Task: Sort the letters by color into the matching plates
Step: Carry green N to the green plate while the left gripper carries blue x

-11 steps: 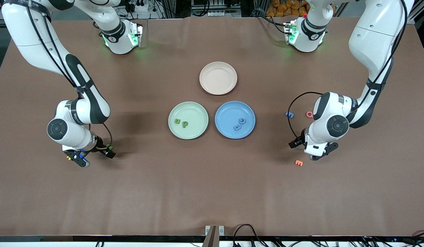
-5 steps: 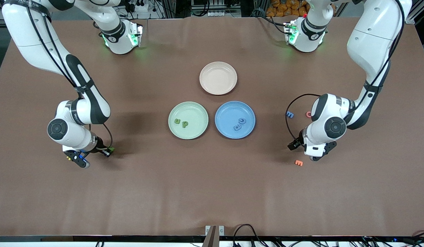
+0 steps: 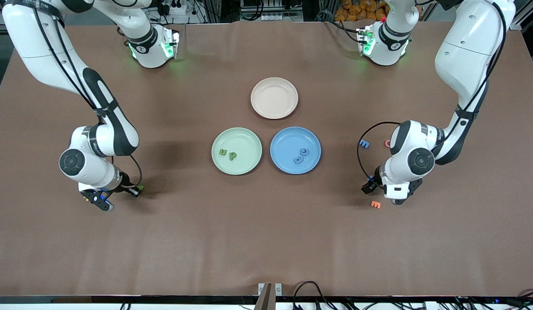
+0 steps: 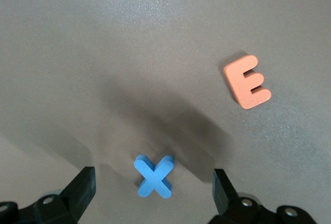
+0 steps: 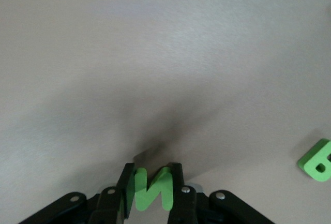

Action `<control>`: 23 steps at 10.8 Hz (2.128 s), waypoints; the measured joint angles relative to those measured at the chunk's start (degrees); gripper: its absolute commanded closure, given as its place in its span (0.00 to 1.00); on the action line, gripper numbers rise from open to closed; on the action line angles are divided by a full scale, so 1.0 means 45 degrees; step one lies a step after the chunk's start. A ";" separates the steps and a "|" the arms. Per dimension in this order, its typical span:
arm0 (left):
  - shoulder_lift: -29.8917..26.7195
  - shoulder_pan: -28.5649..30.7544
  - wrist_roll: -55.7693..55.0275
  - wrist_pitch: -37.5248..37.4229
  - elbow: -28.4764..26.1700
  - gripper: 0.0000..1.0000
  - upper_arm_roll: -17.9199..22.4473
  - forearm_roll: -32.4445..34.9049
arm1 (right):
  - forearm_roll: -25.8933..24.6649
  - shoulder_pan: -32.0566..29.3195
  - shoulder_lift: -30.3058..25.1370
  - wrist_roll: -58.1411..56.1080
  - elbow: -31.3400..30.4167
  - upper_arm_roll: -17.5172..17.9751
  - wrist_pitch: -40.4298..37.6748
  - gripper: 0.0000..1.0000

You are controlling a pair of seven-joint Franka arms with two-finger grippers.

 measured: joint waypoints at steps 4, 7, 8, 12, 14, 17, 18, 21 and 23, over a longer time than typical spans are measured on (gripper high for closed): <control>0.0028 -0.0002 -0.0021 0.0017 0.0022 0.18 -0.0001 0.0000 | 0.0000 0.1036 -0.0670 -0.0917 0.0184 0.0109 -0.0755 1.00; 0.0052 -0.0003 -0.0022 0.0017 0.0022 0.81 -0.0002 0.0000 | -0.0004 0.2374 -0.0887 -0.0964 0.0197 0.0193 -0.1007 1.00; 0.0051 -0.0008 -0.0022 0.0074 0.0047 0.98 -0.0019 0.0000 | -0.0005 0.2853 -0.0943 -0.0967 0.0208 0.0259 -0.1069 1.00; -0.0020 -0.0024 -0.0045 0.0016 0.0093 1.00 -0.0039 0.0000 | 0.0002 0.4910 -0.1115 -0.0747 0.0405 0.0358 -0.1793 1.00; -0.0020 -0.0026 -0.0052 0.0017 0.0097 1.00 -0.0039 0.0000 | 0.0003 0.5888 -0.1117 -0.0643 0.0559 0.0365 -0.2049 1.00; -0.0019 -0.0049 -0.0052 0.0046 0.0206 1.00 -0.0078 0.0018 | 0.0003 0.6927 -0.1113 -0.0590 0.0593 0.0364 -0.2115 0.96; -0.0019 -0.0154 -0.0052 0.0046 0.0313 1.00 -0.0138 0.0018 | 0.0003 0.7088 -0.1107 -0.0551 0.0593 0.0363 -0.2125 0.01; -0.0028 -0.1078 -0.0537 -0.0045 0.0689 1.00 -0.0208 0.0018 | 0.0002 0.7189 -0.1098 -0.0430 0.0594 0.0346 -0.2150 0.00; -0.0075 -0.1978 -0.0828 -0.0145 0.0746 1.00 -0.0221 0.0018 | 0.0002 0.7179 -0.1098 -0.0390 0.0667 0.0279 -0.2150 0.00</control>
